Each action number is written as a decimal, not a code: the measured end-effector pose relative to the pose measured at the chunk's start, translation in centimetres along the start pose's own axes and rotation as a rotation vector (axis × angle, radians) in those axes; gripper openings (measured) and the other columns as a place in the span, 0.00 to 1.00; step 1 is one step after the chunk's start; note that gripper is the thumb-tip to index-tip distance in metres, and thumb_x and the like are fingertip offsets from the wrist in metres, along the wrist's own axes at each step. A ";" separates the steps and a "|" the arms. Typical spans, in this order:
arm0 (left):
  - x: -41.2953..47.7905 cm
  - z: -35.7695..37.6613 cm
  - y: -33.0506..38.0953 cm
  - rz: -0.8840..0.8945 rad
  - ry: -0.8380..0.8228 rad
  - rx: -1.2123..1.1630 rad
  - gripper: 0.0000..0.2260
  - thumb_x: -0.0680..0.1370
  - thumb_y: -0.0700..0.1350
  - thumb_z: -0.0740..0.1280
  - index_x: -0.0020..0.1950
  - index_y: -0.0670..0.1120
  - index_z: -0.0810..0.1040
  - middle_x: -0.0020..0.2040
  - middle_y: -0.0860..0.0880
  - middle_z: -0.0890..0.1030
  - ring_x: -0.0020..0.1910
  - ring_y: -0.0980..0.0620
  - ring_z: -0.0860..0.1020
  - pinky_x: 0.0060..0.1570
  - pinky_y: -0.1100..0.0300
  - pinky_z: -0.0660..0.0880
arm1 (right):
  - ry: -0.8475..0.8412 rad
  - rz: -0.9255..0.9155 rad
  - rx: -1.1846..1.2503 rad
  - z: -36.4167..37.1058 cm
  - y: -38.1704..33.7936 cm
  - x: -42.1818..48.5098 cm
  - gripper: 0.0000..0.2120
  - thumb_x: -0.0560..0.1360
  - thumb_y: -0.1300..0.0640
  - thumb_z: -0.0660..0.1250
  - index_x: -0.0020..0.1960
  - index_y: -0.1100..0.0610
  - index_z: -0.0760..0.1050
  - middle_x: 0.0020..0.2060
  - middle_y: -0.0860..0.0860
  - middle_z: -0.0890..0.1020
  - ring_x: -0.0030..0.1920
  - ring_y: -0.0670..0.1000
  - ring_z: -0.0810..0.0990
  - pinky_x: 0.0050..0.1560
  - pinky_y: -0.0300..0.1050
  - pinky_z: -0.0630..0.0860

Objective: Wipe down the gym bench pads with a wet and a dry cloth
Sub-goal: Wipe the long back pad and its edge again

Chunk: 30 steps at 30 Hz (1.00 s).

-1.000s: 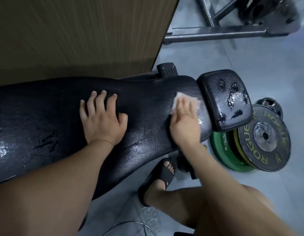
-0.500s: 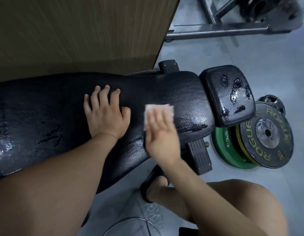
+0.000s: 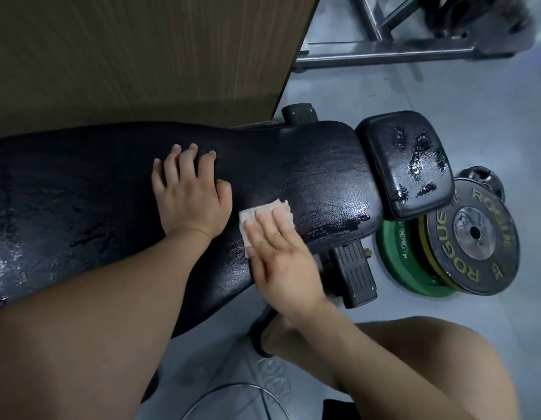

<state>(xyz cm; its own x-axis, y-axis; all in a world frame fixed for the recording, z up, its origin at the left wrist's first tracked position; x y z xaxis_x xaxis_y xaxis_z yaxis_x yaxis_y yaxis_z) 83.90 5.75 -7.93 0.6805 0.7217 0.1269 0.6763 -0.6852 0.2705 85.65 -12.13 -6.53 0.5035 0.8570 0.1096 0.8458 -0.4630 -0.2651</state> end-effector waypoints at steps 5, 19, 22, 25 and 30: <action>0.1 0.0 -0.1 -0.001 0.019 -0.009 0.21 0.77 0.50 0.58 0.69 0.49 0.73 0.73 0.44 0.71 0.76 0.41 0.63 0.76 0.38 0.55 | 0.092 0.195 -0.063 -2.1 7.6 0.7 0.19 0.83 0.52 0.61 0.72 0.56 0.76 0.71 0.55 0.77 0.76 0.59 0.69 0.75 0.56 0.67; 0.3 0.1 -0.3 -0.001 0.040 -0.031 0.18 0.79 0.50 0.57 0.67 0.50 0.75 0.72 0.45 0.72 0.76 0.42 0.64 0.75 0.39 0.57 | 0.019 0.068 -0.079 -0.3 4.5 8.0 0.22 0.83 0.52 0.59 0.75 0.57 0.73 0.72 0.55 0.76 0.77 0.61 0.67 0.76 0.56 0.66; 0.3 0.1 -0.2 -0.001 0.043 -0.034 0.18 0.78 0.50 0.58 0.67 0.50 0.75 0.72 0.46 0.73 0.75 0.42 0.65 0.76 0.39 0.57 | 0.141 -0.007 -0.125 -1.6 1.8 6.6 0.21 0.79 0.59 0.69 0.71 0.63 0.76 0.67 0.58 0.80 0.72 0.61 0.70 0.72 0.60 0.71; 0.4 0.2 -0.2 0.000 0.032 -0.037 0.18 0.79 0.50 0.58 0.67 0.50 0.75 0.72 0.45 0.72 0.76 0.42 0.64 0.76 0.39 0.57 | -0.001 -0.161 -0.043 -0.6 -0.8 0.7 0.21 0.83 0.57 0.62 0.75 0.61 0.72 0.73 0.57 0.74 0.78 0.59 0.63 0.77 0.58 0.64; 0.3 0.2 -0.4 0.002 0.025 -0.042 0.18 0.78 0.50 0.58 0.67 0.49 0.75 0.72 0.45 0.73 0.76 0.41 0.64 0.76 0.39 0.57 | 0.053 -0.001 -0.118 -1.8 6.5 1.4 0.20 0.82 0.57 0.64 0.74 0.58 0.74 0.71 0.56 0.77 0.75 0.61 0.70 0.76 0.57 0.66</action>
<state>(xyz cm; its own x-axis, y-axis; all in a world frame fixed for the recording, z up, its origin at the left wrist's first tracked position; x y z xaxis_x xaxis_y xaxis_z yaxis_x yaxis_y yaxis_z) 83.91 6.23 -8.16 0.6742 0.7228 0.1515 0.6618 -0.6824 0.3103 92.12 -14.36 -6.39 0.5085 0.8459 0.1608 0.8597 -0.4882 -0.1504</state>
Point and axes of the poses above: each hand's wrist, its own x-axis towards the middle knuckle, its own z-axis out of the palm, y = z × x, the point moved 9 cm from there along x, towards the middle knuckle
